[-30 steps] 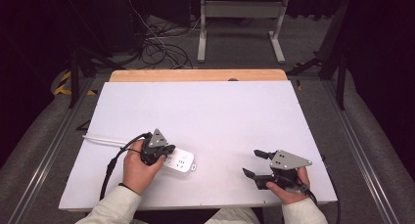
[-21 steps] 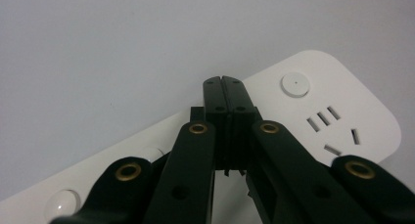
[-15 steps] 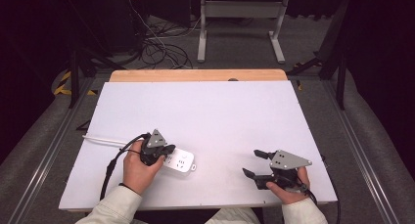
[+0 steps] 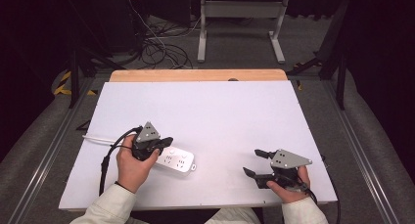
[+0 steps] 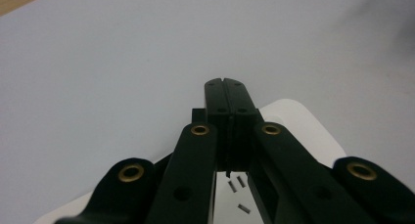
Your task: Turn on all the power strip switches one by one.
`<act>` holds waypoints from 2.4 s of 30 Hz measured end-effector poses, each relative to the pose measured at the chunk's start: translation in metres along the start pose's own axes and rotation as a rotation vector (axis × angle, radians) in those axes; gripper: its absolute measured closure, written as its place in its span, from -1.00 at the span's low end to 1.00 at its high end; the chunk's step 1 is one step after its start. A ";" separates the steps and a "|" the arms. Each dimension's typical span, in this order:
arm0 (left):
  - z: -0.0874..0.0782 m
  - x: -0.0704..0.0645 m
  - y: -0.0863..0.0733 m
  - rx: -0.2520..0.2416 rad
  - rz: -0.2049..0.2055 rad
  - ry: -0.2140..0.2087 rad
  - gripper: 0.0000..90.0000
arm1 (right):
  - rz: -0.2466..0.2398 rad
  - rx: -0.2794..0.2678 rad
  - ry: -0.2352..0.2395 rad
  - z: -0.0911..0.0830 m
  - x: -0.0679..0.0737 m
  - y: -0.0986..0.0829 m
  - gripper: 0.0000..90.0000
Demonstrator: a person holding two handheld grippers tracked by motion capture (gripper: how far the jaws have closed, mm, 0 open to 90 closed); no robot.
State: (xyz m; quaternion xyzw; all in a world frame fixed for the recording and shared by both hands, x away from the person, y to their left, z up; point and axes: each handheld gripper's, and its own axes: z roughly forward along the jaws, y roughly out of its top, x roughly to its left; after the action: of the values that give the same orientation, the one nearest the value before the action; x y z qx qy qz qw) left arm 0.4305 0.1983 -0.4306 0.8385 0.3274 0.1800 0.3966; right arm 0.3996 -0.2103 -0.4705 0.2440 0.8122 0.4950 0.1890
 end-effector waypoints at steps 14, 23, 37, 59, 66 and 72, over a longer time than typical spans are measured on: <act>-0.001 -0.015 0.007 -0.006 0.040 -0.042 1.00 | -0.001 -0.005 -0.001 -0.002 0.001 0.001 -0.40; 0.014 -0.028 0.007 0.035 0.077 -0.090 1.00 | -0.003 -0.004 -0.001 -0.002 0.002 0.001 -0.40; 0.035 -0.031 0.000 0.091 0.086 -0.081 1.00 | -0.003 -0.003 0.001 -0.001 0.001 0.001 -0.40; 0.042 -0.032 -0.004 0.101 0.098 -0.055 1.00 | -0.007 -0.002 0.003 -0.001 0.002 0.001 -0.40; 0.042 -0.034 -0.007 0.093 0.093 -0.047 1.00 | -0.007 -0.002 0.004 -0.002 0.002 0.001 -0.40; 0.043 -0.035 -0.008 0.097 0.090 -0.041 1.00 | -0.008 -0.002 0.007 -0.001 0.003 0.001 -0.40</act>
State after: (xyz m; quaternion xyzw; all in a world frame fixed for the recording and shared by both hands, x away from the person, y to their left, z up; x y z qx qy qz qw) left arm 0.4261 0.1541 -0.4646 0.8740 0.2896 0.1644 0.3537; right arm 0.3969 -0.2095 -0.4695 0.2387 0.8134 0.4959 0.1884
